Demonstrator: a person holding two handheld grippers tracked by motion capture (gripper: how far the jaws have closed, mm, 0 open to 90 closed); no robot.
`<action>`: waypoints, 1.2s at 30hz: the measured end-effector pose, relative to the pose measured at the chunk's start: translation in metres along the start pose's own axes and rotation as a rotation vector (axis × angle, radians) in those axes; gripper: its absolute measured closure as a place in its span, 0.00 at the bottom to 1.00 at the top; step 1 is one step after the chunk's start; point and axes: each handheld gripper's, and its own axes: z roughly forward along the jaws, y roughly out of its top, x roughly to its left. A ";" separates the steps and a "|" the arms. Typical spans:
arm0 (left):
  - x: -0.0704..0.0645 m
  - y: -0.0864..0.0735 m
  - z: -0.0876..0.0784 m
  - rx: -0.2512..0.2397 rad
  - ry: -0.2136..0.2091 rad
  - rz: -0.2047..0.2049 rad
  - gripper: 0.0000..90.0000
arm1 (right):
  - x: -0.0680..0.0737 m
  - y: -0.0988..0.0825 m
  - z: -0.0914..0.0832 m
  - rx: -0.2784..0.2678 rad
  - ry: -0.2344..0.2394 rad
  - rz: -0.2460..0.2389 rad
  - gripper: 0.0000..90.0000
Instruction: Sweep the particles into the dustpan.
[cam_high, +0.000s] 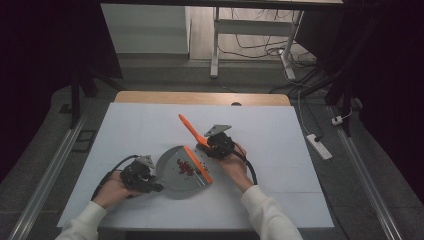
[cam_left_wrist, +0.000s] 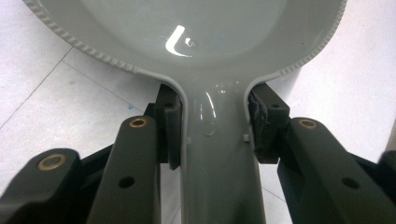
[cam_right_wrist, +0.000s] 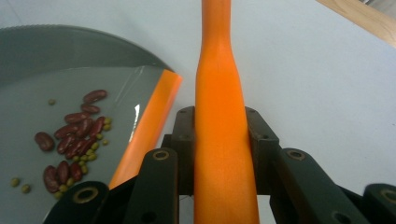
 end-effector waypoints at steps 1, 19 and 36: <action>0.000 0.000 0.000 0.000 0.001 -0.001 0.68 | 0.002 0.000 0.000 -0.001 0.002 -0.006 0.78; 0.000 0.000 0.001 0.006 -0.006 0.002 0.68 | 0.009 -0.005 -0.056 -0.110 0.043 0.087 0.78; -0.002 -0.002 -0.001 0.010 -0.006 0.006 0.68 | -0.015 -0.033 -0.038 0.014 -0.070 0.102 0.78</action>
